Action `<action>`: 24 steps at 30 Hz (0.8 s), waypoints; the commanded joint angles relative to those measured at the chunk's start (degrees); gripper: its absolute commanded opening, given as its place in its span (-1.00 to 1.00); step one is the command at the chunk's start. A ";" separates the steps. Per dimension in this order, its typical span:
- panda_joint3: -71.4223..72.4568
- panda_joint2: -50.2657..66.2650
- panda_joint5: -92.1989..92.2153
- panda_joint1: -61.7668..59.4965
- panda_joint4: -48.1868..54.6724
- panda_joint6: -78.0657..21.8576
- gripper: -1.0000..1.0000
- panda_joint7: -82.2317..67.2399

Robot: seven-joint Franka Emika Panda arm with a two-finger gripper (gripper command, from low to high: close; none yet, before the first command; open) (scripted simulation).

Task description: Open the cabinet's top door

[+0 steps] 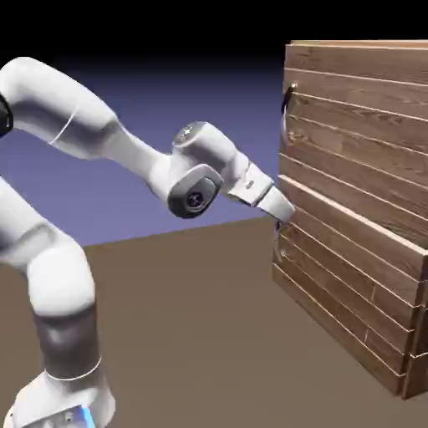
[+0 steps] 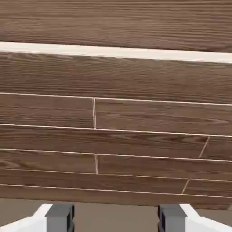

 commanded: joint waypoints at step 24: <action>35.64 -14.20 59.82 -31.54 22.63 2.42 0.00 -30.69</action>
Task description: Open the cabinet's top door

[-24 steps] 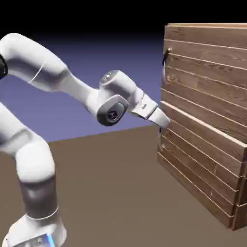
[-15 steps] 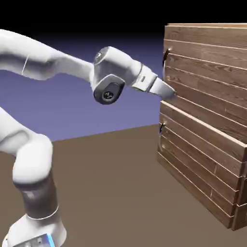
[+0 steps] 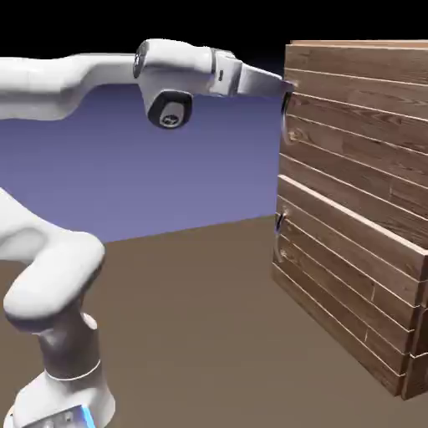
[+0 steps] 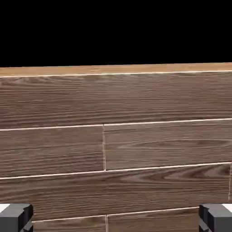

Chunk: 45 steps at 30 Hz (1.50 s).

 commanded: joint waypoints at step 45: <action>31.03 -21.07 73.55 -27.57 12.61 -14.36 -1.00 -40.44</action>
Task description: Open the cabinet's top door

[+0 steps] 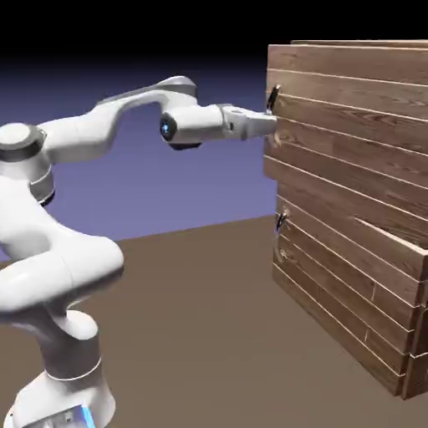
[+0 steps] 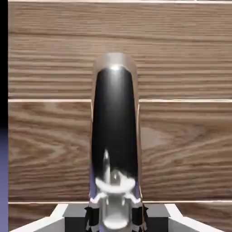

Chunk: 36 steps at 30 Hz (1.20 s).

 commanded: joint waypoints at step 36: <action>-66.47 -18.19 -48.10 39.42 -49.31 -49.41 -1.00 -7.29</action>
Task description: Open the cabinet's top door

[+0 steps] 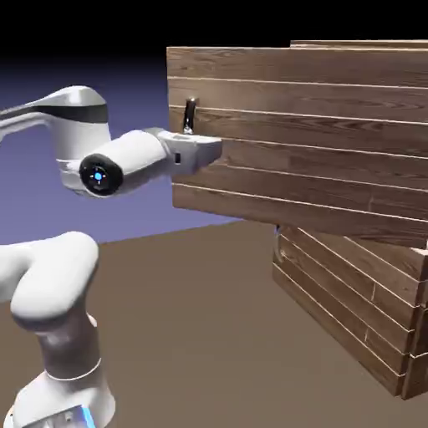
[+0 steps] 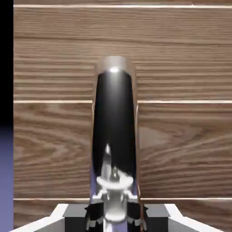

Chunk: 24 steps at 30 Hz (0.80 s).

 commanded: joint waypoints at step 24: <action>-49.84 21.01 -43.59 9.68 20.91 -33.29 -1.00 -8.08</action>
